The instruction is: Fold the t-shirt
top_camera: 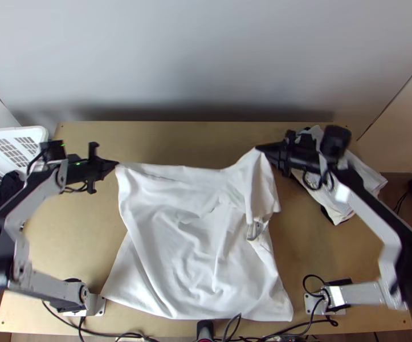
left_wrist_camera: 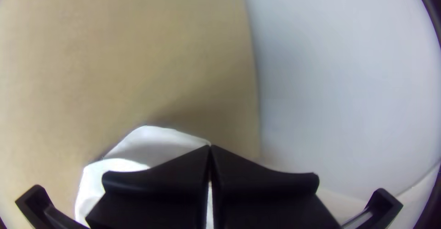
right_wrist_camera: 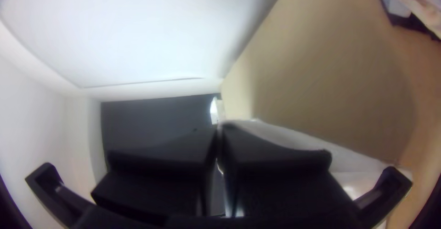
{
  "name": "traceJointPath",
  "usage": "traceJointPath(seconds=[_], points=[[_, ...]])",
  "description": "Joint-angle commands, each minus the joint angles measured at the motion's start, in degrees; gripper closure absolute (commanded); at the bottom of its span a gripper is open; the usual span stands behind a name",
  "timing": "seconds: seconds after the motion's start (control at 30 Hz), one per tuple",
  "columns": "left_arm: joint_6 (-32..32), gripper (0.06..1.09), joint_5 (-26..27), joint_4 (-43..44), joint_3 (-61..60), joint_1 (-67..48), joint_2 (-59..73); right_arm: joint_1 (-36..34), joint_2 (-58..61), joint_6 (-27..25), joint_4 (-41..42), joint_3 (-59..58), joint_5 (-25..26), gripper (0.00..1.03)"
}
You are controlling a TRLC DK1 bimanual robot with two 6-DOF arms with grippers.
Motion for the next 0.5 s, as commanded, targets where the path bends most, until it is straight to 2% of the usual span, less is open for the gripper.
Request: traceJointPath(seconds=[0.0, 0.2, 0.37, 0.47], points=[[12.2, 1.05, -3.7, -12.8, 11.6, -2.4, 14.7, -2.4, 17.3, -9.8, -8.6, 12.6, 7.2, 1.0], [13.2, 1.05, -5.7, -13.8, 21.0, -2.7, 22.7, -2.4, 24.7, -14.0, -11.1, 20.1, 12.2, 1.0], [13.9, 1.05, -5.8, -17.3, 31.6, -2.6, 28.6, -1.3, 31.6, -20.6, -21.2, 30.7, 16.3, 1.0], [13.7, 1.05, -6.0, -20.0, 38.9, -2.8, 31.7, -0.2, 33.9, -23.0, -23.5, 34.2, 18.9, 1.0]])
